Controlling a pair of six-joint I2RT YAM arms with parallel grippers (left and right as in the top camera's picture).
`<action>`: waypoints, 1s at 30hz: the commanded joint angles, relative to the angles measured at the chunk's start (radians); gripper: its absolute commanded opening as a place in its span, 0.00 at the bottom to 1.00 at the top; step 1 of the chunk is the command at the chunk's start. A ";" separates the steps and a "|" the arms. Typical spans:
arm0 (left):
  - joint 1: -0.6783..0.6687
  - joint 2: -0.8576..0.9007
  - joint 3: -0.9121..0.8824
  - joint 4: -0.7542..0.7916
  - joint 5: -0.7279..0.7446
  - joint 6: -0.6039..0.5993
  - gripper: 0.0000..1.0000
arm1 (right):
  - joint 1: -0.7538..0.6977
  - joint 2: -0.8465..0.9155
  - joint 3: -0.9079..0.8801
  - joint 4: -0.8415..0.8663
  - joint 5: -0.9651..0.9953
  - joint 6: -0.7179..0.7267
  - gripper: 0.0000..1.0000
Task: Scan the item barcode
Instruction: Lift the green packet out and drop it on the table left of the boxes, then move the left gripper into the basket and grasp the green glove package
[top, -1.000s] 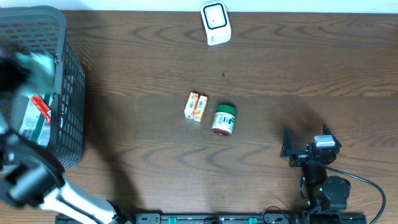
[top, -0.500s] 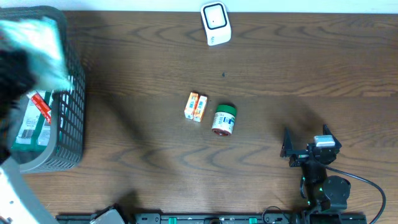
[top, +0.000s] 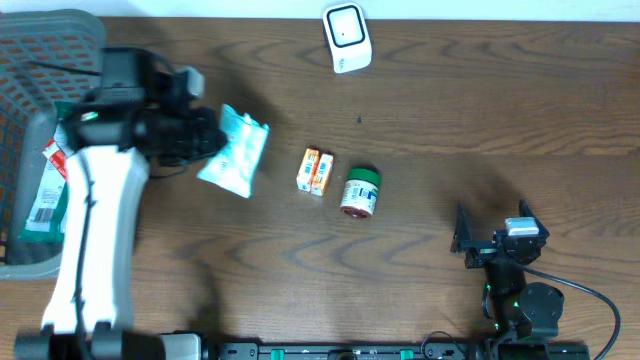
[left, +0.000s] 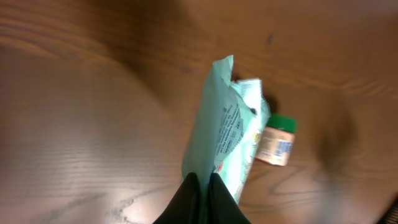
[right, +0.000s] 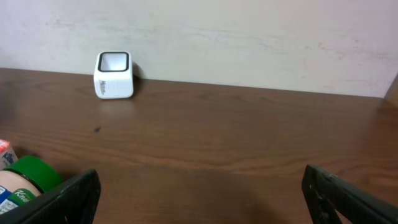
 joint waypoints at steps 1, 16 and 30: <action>-0.035 0.082 -0.059 0.059 -0.033 -0.014 0.07 | -0.005 -0.006 -0.001 -0.004 0.003 -0.011 0.99; -0.047 0.314 -0.065 0.212 -0.079 -0.057 0.17 | -0.005 -0.006 -0.001 -0.004 0.003 -0.011 0.99; 0.105 0.003 0.412 0.017 -0.308 -0.057 0.77 | -0.005 -0.006 -0.001 -0.004 0.003 -0.011 0.99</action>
